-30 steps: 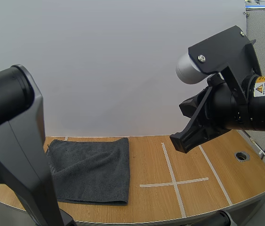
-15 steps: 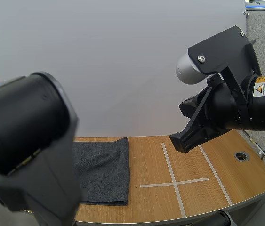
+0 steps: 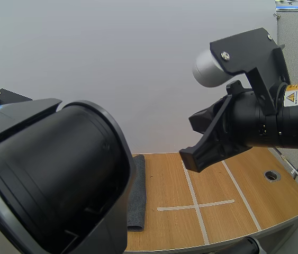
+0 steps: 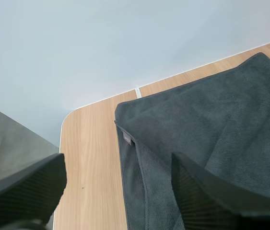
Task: Fold the towel
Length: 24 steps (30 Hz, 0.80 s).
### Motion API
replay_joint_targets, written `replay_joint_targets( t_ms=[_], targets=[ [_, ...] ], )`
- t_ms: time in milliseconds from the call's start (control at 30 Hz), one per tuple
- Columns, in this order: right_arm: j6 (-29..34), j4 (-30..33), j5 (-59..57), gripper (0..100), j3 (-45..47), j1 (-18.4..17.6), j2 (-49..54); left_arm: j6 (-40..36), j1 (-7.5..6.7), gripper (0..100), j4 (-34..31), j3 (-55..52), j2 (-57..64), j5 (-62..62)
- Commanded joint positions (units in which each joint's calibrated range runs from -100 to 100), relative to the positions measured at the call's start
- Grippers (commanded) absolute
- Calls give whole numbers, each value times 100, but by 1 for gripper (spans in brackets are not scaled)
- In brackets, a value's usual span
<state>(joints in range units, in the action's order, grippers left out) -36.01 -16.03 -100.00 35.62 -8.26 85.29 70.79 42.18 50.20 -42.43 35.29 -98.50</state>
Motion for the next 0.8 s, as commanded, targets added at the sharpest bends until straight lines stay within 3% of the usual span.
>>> replay_joint_targets(
  t_ms=[0,167,300,767],
  targets=[
    [261,-361,0,0,23,21,-151,121,5,100,249,37,-31,-150],
    [736,-3,0,0,23,21,-462,129,5,100,464,37,-31,-150],
    [736,10,0,0,23,21,-515,129,5,100,748,37,-31,-150],
    [736,135,0,0,23,21,-515,129,5,100,771,37,-31,-150]
  ],
)
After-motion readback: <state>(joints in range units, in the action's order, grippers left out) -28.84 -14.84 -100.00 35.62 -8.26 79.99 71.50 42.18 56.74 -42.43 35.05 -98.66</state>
